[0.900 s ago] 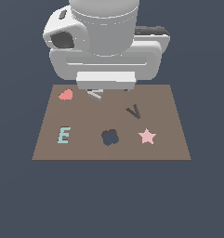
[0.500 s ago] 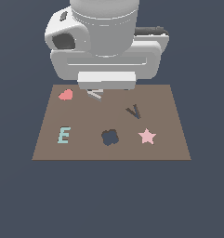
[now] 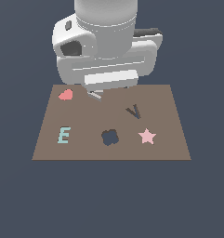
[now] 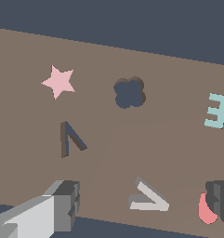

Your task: Insert a designated object into the corresponding slot on a board.

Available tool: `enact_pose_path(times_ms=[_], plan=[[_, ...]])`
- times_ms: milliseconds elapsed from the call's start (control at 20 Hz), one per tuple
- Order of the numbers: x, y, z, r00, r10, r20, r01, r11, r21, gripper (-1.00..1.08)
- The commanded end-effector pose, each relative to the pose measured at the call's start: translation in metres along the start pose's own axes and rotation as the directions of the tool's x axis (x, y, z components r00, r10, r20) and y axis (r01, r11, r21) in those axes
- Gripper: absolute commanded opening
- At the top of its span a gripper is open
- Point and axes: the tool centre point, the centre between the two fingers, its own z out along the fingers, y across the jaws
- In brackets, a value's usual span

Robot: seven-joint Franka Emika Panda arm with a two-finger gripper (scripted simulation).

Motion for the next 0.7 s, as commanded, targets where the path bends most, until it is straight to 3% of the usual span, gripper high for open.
enact_pose_path(times_ms=[0, 350, 650], plan=[[-0.005, -0.001, 0.005, 0.998, -0.056, 0.0, 0.056, 0.998, 0.0, 1.0], [-0.021, -0.001, 0.023, 0.967, -0.255, -0.001, 0.255, 0.967, 0.0, 1.0], [-0.039, 0.002, 0.042, 0.892, -0.453, -0.001, 0.453, 0.892, 0.001, 1.0]])
